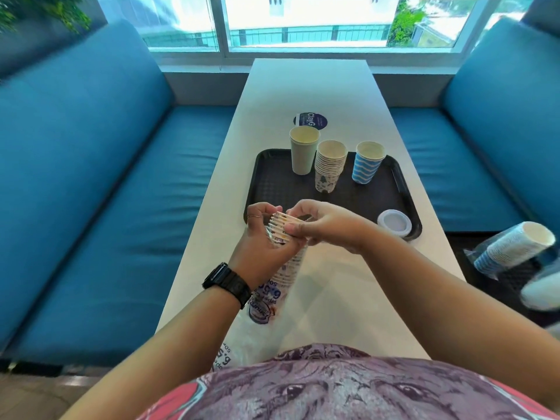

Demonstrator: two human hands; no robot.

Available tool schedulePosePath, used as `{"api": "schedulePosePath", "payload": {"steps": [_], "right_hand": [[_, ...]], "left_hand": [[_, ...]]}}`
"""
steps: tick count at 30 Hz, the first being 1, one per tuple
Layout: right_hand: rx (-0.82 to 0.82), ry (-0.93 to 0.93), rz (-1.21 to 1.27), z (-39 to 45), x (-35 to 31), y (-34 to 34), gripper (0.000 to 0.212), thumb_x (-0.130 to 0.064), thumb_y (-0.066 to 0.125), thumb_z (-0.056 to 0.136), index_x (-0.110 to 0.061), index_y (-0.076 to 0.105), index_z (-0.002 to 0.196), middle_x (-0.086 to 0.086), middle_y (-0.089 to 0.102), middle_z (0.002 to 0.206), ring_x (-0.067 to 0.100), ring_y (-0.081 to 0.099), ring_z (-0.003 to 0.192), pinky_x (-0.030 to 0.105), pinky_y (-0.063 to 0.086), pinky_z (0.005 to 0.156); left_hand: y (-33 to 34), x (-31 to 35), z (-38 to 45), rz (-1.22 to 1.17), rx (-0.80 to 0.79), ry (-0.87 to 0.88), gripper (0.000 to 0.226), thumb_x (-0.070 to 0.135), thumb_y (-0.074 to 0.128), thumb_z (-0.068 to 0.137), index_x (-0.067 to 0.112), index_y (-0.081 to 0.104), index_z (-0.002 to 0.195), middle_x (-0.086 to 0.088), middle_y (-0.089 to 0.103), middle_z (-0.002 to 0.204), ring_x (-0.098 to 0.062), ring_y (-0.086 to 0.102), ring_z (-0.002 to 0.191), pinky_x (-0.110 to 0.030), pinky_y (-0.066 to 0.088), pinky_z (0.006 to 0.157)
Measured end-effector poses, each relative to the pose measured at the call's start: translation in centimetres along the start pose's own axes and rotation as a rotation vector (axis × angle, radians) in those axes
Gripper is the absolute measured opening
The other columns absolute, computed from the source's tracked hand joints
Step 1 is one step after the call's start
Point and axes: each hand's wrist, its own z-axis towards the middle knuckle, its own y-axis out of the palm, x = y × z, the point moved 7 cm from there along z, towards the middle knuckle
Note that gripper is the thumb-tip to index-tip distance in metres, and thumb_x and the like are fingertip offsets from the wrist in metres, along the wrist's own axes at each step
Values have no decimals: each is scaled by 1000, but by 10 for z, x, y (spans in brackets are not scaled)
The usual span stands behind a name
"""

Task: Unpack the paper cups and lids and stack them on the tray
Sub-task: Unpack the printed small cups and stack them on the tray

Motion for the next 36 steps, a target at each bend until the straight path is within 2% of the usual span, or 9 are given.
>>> {"api": "schedulePosePath", "payload": {"steps": [2,6,9,12,16,20,26,32,36], "right_hand": [[10,3,42,-7,3,5,40,-51,71,70,-24,64,99,-1,66,117,22,63,104,42,52,88],[45,-49,156,-22,4,8,6,-20,70,86,-21,69,81,-7,55,134,17,60,114,42,48,97],[92,-95,150,-33,1,10,24,-5,63,89,-20,71,72,-7,59,130,10,58,117,36,46,101],[166,-119,73,-41,1,15,17,-6,63,88,-16,72,78,-3,68,114,12,63,107,39,50,98],[285,-116,-74,-50,2,18,14,-25,57,80,-21,70,80,12,70,85,19,60,74,49,53,79],[307,-114,-253,-56,-4,18,18,-14,53,88,-26,63,80,-3,65,75,13,56,66,39,52,67],[287,-148,-417,-51,-14,15,19,-11,55,87,-25,62,97,-12,58,86,6,54,79,23,45,69],[353,-202,-365,-47,-11,-14,29,-4,55,86,-23,64,106,-10,55,97,4,53,85,15,43,71],[454,-260,-343,-40,-15,-60,26,-9,59,90,-21,67,111,-9,56,106,7,56,91,18,52,74]], "left_hand": [[1,2,-7,4,-7,4,63,24,78,81,31,25,115,4,46,131,-15,60,108,-15,48,81],[0,5,-22,45,-13,3,64,31,78,80,33,23,114,2,42,128,-16,59,104,-13,45,73],[-4,3,-32,67,-15,-18,65,34,78,80,32,22,113,1,40,126,-14,56,101,-8,41,69],[-5,2,-40,62,-14,-29,66,36,78,80,30,21,112,2,42,123,-13,57,100,-5,40,67],[-3,2,-46,51,-15,-52,65,44,77,79,29,22,111,1,44,122,-14,60,100,-8,41,67],[0,2,-47,73,-30,-62,63,41,77,80,30,24,110,-2,46,122,-16,59,101,-7,39,65],[6,-1,-43,86,-47,-76,62,40,78,80,34,24,109,-1,46,123,-16,58,103,-11,42,67],[17,3,-30,92,-46,-86,62,45,78,78,33,25,109,0,47,121,-12,60,98,-11,42,66],[25,6,-20,100,-56,-106,61,42,77,80,33,24,108,0,48,121,-4,57,95,-10,43,65]]}}
